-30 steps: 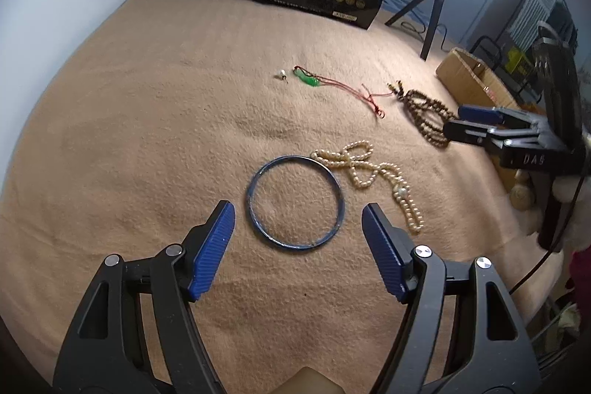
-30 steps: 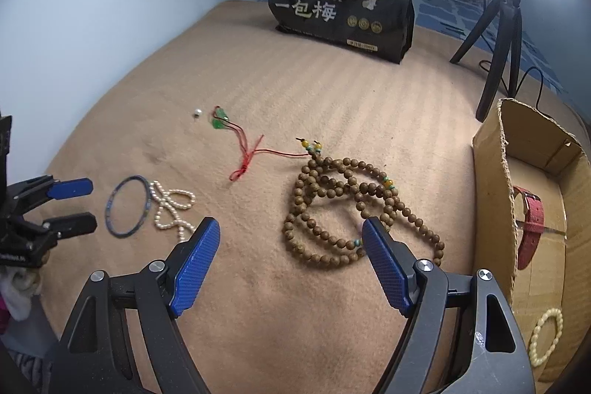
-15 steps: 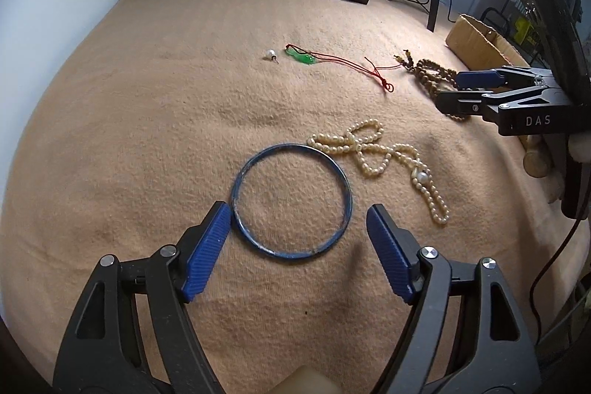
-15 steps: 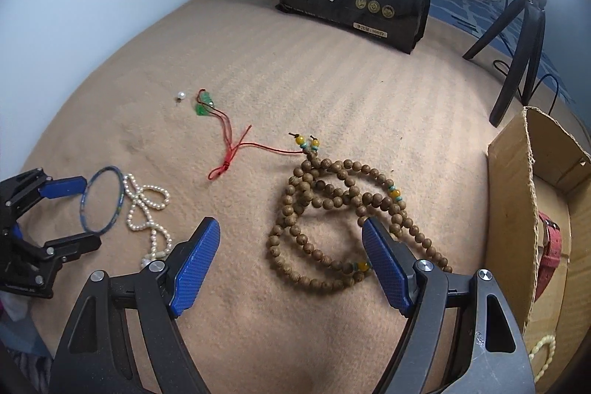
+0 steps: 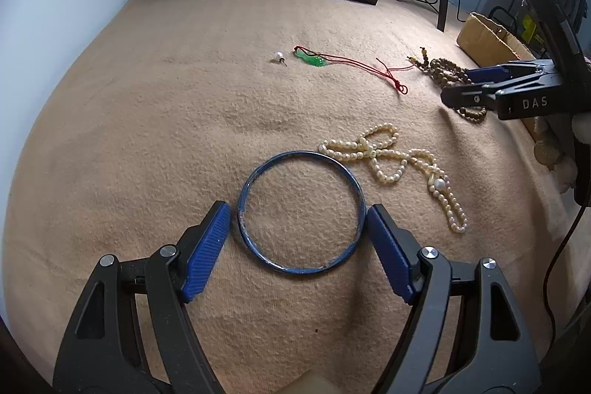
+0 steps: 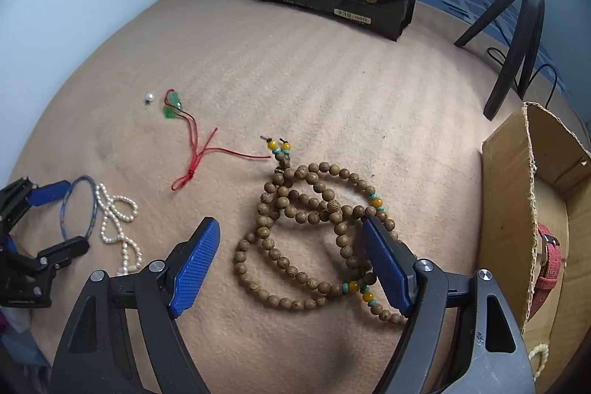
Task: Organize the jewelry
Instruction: 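Close the left gripper on the blue bangle while the right gripper grasps the brown bead strand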
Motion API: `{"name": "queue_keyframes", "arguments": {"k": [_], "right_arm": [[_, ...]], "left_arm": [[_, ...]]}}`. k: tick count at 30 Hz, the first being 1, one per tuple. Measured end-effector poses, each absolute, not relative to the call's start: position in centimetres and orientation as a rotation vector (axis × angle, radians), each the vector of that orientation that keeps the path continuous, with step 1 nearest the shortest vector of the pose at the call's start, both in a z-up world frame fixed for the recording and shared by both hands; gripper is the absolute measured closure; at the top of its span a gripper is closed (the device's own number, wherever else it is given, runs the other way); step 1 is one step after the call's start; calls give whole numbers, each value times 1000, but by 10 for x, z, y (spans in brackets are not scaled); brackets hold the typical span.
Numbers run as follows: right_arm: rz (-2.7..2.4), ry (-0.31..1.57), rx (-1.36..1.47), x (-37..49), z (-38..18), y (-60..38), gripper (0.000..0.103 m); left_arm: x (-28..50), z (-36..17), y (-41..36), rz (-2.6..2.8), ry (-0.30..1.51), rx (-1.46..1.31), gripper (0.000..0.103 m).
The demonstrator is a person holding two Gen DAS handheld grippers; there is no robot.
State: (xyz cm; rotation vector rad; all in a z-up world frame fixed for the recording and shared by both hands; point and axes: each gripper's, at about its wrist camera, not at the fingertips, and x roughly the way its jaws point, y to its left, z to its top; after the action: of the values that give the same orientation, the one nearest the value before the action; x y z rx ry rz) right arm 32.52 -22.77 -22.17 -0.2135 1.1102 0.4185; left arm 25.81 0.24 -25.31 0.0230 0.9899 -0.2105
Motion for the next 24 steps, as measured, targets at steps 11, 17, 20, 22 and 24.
{"name": "queue_keyframes", "arguments": {"k": [11,17,20,22,24], "right_arm": [[413,1141,-214,340,-236,-225,24],[408,1133,-216,342,-235,-226,35],[409,1128,-211,340,-233,-229,52],[413,1125,-203,339,-232,-230,66],[420,1124,-190,340,-231,-231,80]], "left_arm": [[261,-254,10,-202,987,-11,29],[261,-253,12,-204,986,-19,29],[260,-252,13,-202,985,-23,29],[260,-251,14,-202,985,-28,30],[260,-250,15,-201,985,-34,30]]}}
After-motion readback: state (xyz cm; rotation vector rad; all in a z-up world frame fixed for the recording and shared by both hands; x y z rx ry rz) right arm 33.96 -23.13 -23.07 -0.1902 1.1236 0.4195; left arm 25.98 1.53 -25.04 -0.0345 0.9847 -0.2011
